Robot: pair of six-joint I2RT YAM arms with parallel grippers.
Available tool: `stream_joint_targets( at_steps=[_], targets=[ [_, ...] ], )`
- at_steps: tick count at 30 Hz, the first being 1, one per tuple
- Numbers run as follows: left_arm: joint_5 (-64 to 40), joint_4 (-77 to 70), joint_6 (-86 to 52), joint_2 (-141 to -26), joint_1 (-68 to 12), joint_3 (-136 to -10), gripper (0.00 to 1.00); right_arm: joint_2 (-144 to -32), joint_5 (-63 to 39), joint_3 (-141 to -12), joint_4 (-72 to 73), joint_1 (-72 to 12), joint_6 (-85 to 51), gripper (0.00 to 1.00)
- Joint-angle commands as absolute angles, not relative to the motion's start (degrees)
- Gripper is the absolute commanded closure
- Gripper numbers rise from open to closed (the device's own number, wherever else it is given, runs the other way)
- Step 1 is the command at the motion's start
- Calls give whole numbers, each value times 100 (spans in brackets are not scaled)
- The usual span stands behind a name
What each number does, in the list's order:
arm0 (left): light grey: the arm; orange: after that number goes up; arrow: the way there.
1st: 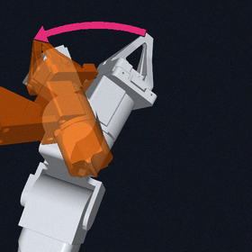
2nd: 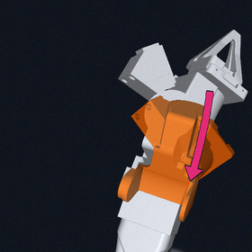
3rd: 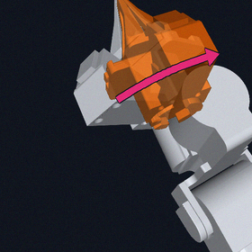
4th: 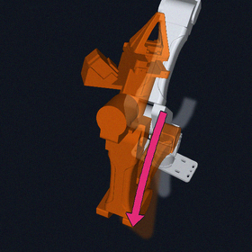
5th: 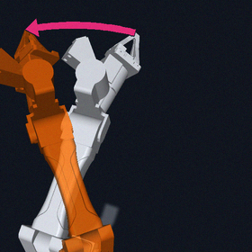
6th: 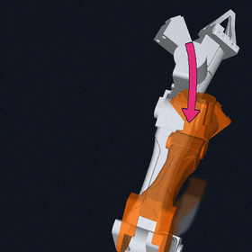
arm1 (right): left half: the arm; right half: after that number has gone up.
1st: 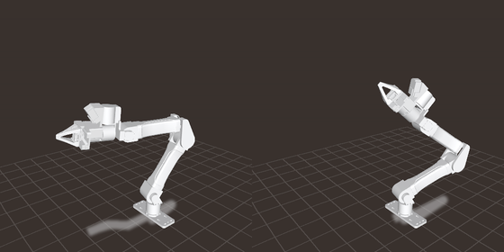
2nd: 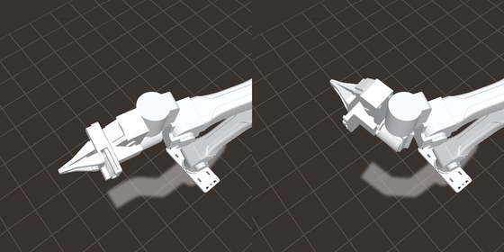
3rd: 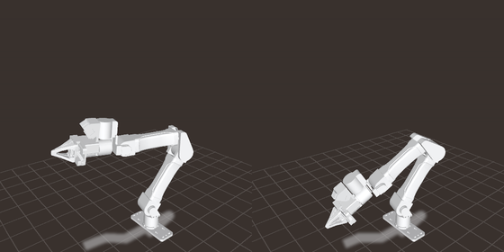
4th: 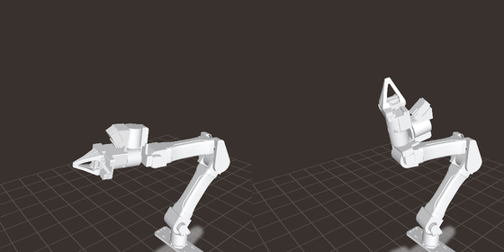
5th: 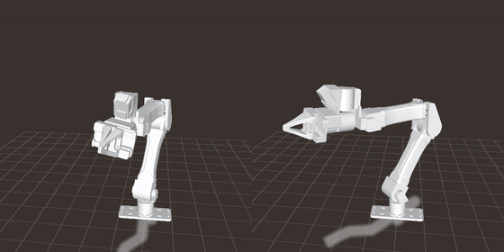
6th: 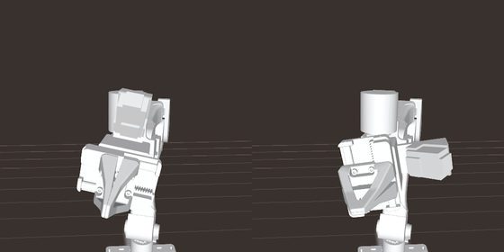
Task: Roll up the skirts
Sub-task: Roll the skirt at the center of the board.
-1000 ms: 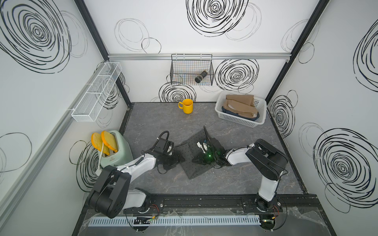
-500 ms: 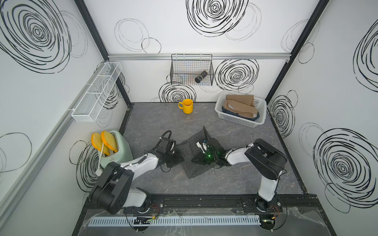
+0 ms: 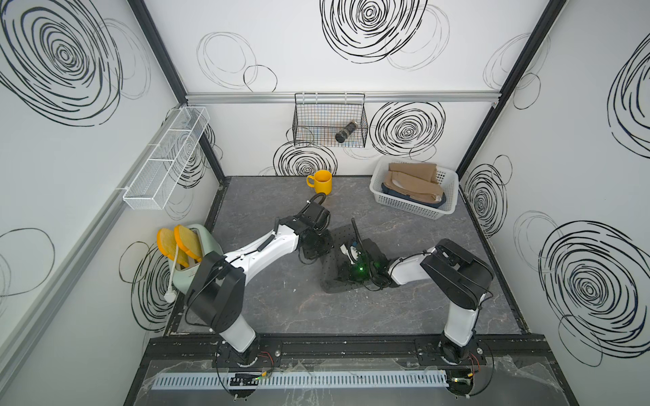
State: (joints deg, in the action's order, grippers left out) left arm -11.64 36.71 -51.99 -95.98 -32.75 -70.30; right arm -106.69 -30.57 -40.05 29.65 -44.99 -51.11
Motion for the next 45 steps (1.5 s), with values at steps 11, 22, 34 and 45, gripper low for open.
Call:
stream_joint_targets(
  at_steps=[11,22,34,45],
  targets=[
    [834,5963,-4873,-11757,-4003,-9773,100,-9142,-2770,-3199,1305,-3392,-4636,94],
    [970,7291,-4843,-13699,-4643,-12345,100,-9060,-3090,-3092,1599,-3042,-4576,96],
    [-8,6504,-4948,-14362,-4743,-12300,61,-8166,-2951,-2450,1446,-2427,-4603,92],
    [-1449,4450,-5190,-13173,-4440,-10301,24,-6937,-3392,-2368,1843,-2631,-4675,82]
  ],
)
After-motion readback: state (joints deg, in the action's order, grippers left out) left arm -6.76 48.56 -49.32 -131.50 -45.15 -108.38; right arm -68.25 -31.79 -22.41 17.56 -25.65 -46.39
